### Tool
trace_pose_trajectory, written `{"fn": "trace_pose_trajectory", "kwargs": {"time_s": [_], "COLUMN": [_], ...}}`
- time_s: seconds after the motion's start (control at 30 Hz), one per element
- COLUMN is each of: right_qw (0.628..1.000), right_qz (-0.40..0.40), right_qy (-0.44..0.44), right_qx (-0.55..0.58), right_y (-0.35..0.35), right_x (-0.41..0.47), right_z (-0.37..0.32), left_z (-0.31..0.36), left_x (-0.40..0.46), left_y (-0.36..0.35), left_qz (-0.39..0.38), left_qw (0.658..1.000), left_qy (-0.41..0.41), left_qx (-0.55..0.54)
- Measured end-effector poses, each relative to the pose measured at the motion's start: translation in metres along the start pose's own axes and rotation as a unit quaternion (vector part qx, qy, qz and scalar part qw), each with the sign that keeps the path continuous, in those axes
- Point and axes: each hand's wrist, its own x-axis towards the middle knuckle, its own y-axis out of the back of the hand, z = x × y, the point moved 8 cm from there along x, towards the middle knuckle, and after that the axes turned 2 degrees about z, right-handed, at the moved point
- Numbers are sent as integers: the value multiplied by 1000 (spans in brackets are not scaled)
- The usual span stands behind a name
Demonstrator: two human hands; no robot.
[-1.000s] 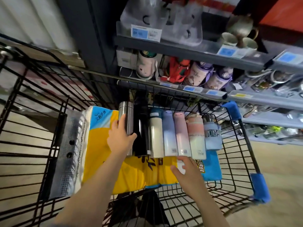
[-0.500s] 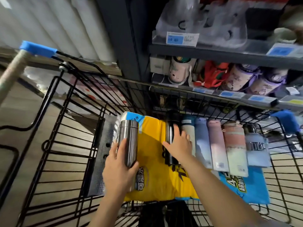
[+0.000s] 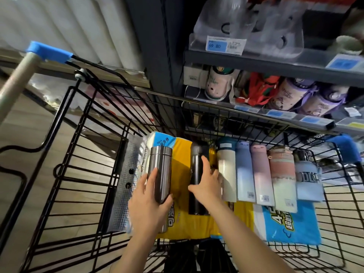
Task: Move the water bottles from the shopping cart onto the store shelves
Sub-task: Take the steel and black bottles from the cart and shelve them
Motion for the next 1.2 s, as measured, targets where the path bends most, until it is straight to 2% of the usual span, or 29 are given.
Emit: {"fn": "trace_pose_trajectory", "kwargs": {"time_s": [0.13,0.33,0.57,0.9,1.1,1.2], "right_qw": [999,997,998,987,957,930], "right_qz": [-13,-41,-30,119,254,328], "right_qy": [23,46,48,92,132,142], "right_qx": [-25,-44,0,57,41,84], "right_y": [-13,-13,-8,50,116,160], "right_x": [-20,-22,-43,-86,-127,-148], "right_z": [3,-2,9,27,42,59], "left_z": [-3,-3,-1,0,64,118], "left_x": [-2,-1,-2,-10,-29,-48], "left_y": [1,-1,-1,-12,-9,-2], "left_qz": [-1,-13,-19,-38,-12,20], "left_qw": [999,999,999,996,986,970], "left_qy": [16,14,9,-33,-106,-186], "left_qx": [-34,-26,-28,-69,-130,-156]}}
